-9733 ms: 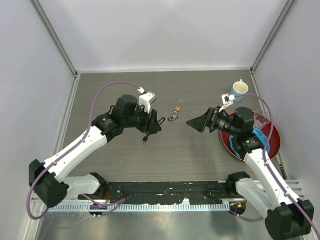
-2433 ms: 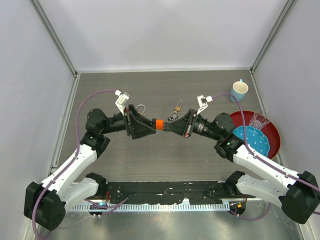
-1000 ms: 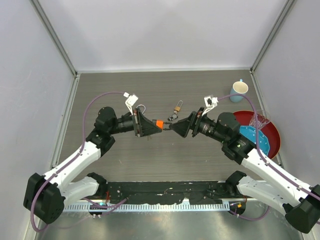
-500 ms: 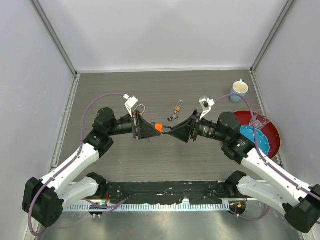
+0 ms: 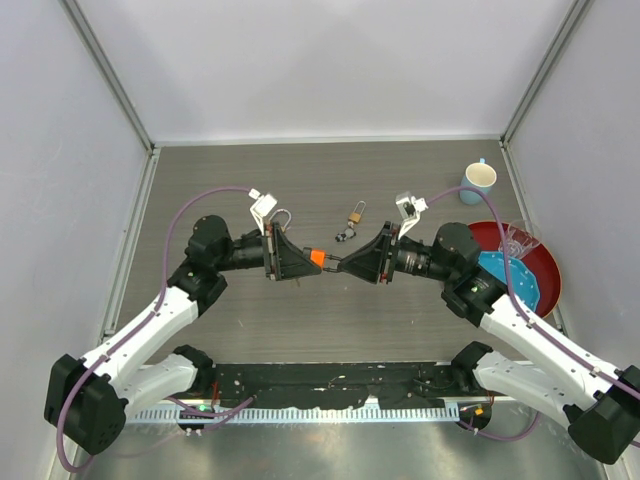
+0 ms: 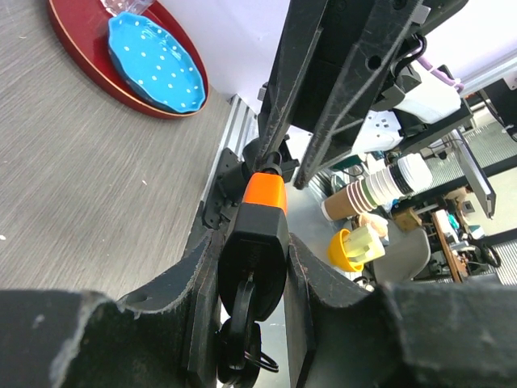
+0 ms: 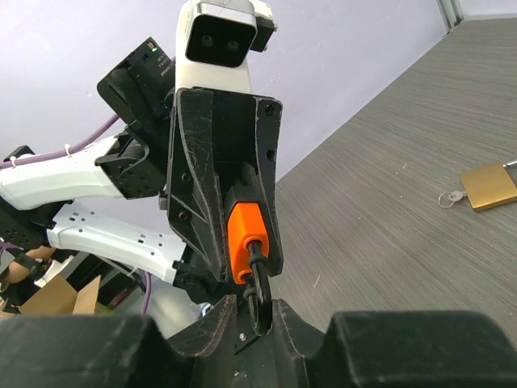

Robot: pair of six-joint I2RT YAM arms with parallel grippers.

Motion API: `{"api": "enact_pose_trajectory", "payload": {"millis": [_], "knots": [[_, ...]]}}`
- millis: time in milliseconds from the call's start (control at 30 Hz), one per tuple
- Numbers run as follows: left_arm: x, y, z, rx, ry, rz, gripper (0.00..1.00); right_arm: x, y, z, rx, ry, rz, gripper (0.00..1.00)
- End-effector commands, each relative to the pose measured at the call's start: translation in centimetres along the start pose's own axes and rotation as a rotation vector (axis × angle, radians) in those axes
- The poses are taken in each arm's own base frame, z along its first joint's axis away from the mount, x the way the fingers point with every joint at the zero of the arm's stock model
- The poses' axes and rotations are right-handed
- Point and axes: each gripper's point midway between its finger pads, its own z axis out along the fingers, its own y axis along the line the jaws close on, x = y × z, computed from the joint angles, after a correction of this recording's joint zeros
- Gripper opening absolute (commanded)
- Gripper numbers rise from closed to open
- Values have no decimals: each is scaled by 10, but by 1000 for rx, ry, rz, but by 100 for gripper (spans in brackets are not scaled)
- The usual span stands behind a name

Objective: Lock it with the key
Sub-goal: Lock the lock.

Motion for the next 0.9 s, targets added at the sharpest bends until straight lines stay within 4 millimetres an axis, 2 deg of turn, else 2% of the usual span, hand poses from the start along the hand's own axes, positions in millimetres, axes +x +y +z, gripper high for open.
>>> {"api": "enact_pose_trajectory", "payload": {"millis": [0,133,167,233,667,867], "knots": [[-15,-32,-3,98,-33,86,0,-14,10,2,-47,-52,-31,27],[-14,-35,-5,104,-36,87,0,-14,8,5,-54,-55,-25,16],[-13,-36,-5,107,-35,88,0,-13,7,6,-54,-53,-24,9],[-13,-35,-5,105,-36,85,0,-14,8,6,-61,-54,-19,2],[-13,-26,0,98,-42,81,0,-12,11,9,-96,-64,29,2],[-13,-28,5,116,-41,80,0,-13,10,13,-110,-69,45,2]]}}
